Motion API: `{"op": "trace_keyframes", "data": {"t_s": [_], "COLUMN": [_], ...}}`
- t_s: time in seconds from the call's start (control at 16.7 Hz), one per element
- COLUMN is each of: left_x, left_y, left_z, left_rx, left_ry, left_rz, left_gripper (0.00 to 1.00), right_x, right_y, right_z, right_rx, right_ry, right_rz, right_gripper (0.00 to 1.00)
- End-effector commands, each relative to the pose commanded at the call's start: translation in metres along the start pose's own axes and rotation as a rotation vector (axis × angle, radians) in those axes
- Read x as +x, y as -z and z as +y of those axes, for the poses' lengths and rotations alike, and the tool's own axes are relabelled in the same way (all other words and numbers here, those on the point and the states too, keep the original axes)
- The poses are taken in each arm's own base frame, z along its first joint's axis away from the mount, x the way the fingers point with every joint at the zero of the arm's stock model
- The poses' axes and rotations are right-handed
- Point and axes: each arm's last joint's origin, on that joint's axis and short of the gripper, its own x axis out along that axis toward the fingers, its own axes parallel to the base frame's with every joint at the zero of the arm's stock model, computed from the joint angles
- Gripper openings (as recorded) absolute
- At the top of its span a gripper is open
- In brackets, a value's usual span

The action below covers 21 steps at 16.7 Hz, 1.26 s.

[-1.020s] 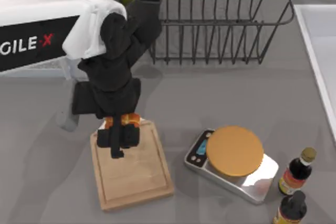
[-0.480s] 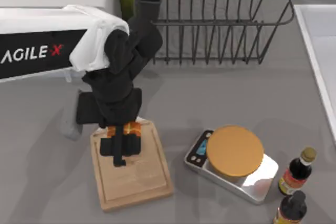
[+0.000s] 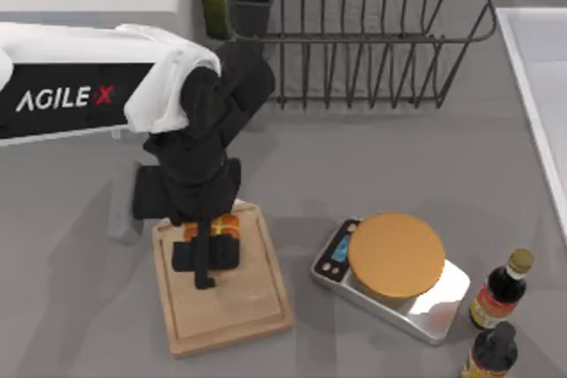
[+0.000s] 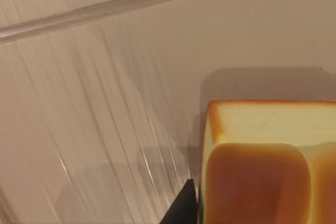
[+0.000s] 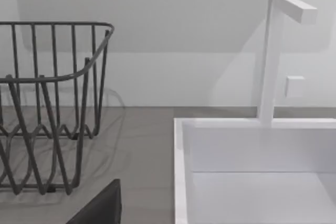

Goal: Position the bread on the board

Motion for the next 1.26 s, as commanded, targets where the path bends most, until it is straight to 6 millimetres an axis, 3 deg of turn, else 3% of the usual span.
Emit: {"op": "trace_keyframes", "data": {"t_s": [0.12,0.9,1.26], "left_x": [0.0,0.0,0.0], "left_y": [0.0,0.0,0.0], "left_z": [0.0,0.0,0.0], "left_rx": [0.0,0.0,0.0], "left_ry": [0.0,0.0,0.0], "left_rz": [0.0,0.0,0.0], "left_gripper": [0.0,0.98,1.0], "right_x": [0.0,0.0,0.0], "right_y": [0.0,0.0,0.0], "right_z": [0.0,0.0,0.0], "right_rx": [0.0,0.0,0.0], "right_ry": [0.0,0.0,0.0], "right_rz": [0.0,0.0,0.0], "right_gripper": [1.0,1.0,1.0]}}
